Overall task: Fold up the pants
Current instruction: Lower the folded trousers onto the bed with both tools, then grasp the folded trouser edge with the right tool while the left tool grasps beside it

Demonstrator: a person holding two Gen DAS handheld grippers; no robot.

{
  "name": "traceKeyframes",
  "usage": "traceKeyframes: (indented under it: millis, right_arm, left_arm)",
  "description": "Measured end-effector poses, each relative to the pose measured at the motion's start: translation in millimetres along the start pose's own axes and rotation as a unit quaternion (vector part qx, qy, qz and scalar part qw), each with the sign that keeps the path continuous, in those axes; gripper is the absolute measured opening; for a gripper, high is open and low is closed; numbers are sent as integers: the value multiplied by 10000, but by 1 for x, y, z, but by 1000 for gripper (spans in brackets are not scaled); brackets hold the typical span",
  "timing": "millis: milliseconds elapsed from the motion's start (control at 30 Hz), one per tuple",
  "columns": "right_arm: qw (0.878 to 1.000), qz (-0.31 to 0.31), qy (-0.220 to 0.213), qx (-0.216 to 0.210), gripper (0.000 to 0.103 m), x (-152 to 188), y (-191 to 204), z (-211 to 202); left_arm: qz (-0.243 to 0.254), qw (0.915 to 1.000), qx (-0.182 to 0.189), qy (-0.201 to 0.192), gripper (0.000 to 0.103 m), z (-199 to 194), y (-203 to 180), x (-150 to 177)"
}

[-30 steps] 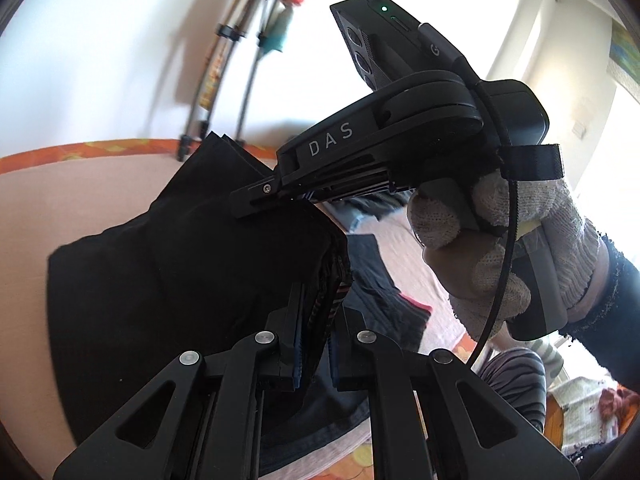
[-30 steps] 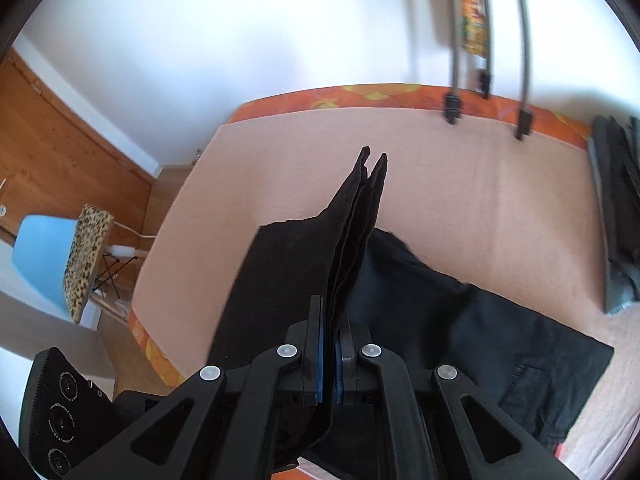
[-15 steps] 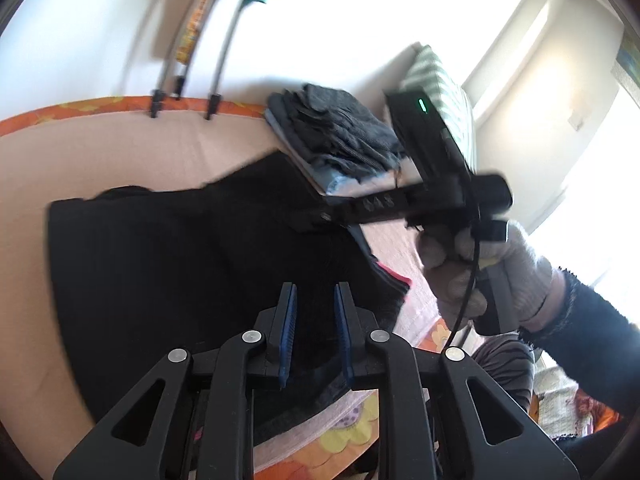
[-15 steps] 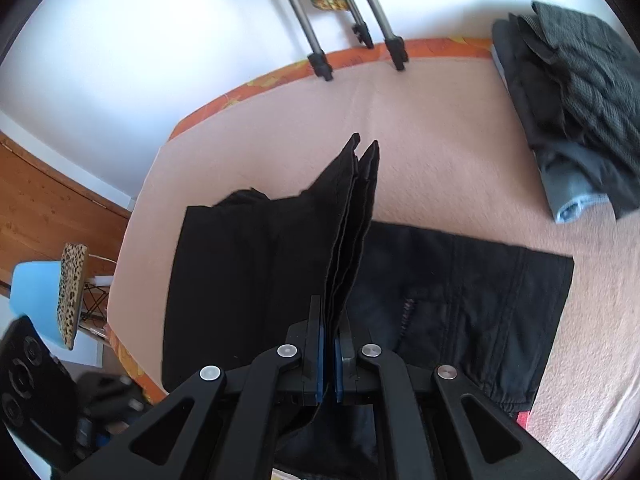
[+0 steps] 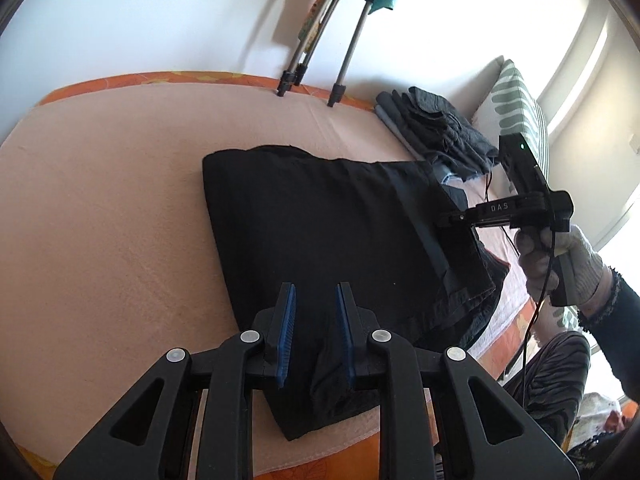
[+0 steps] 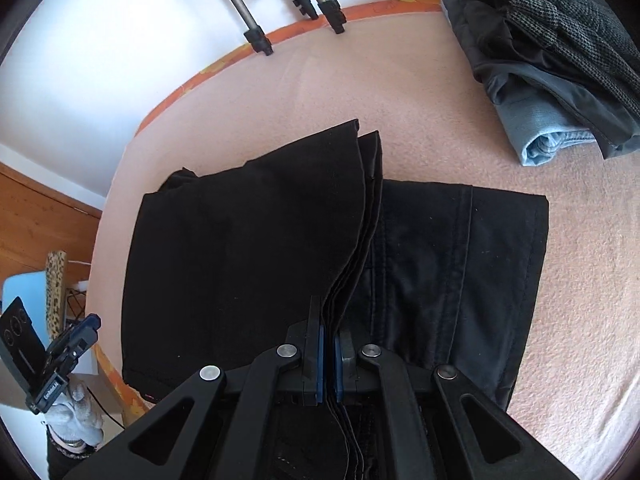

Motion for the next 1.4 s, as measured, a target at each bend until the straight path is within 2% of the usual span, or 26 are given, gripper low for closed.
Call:
traceKeyframes:
  millis: [133, 233, 333, 367, 400, 533, 600, 767, 900, 1000, 1100, 1200, 1333, 1400]
  right_arm:
    - [10000, 26, 72, 22, 1, 0, -2, 1]
    - [9999, 116, 51, -1, 6, 0, -9, -3]
    - [9996, 140, -38, 227, 21, 1, -14, -15]
    - [9988, 76, -177, 440, 27, 2, -13, -23]
    - [9976, -62, -336, 601, 27, 3, -9, -31]
    - [9951, -640, -619, 439, 30, 9, 27, -44]
    - [9902, -1144, -677, 416, 42, 12, 58, -39]
    - [9758, -2146, -360, 225, 41, 9, 127, 0]
    - [9679, -2512, -29, 67, 39, 0, 164, 46]
    - [9656, -2589, 236, -29, 39, -14, 183, 86]
    - [9638, -2630, 428, 50, 39, -24, 194, 120]
    - [9673, -2456, 602, 184, 39, -37, 194, 149]
    - [9762, -2054, 686, 114, 39, -51, 185, 165]
    - [9767, -2020, 710, 111, 40, -53, 186, 165]
  left_arm:
    - [342, 9991, -129, 216, 19, 6, -14, 13]
    - [370, 9986, -152, 359, 19, 17, -13, 20]
    - [374, 9984, -178, 390, 19, 22, -12, 25]
    - [370, 9984, -178, 377, 19, 23, -11, 26]
    - [354, 9986, -178, 359, 19, 22, -11, 26]
    - [130, 9994, -221, 226, 19, 14, -6, 29]
    - [-110, 9995, -288, 118, 19, 6, 3, 33]
    - [-595, 9980, -213, 14, 19, -2, 19, 40]
    - [-497, 9986, -189, 1, 19, 0, 13, 40]
    - [-371, 9992, -156, 9, 19, 2, 8, 42]
    - [-224, 9997, -108, 31, 19, 1, 2, 46]
    - [30, 9999, -93, 36, 19, 0, -6, 53]
    - [263, 9996, -71, 47, 19, 1, -12, 63]
    - [306, 9995, -72, -24, 19, -1, -14, 67]
Point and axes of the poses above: each gripper's, at about its wrist camera, not at the fingertips, and z roughly the way its jaws point, y to its left, x to its underside, the point moved 1 cm from there along z, roughly the way its jaws point, and after that the axes turned 14 degrees about -x, right-handed, at the moved point
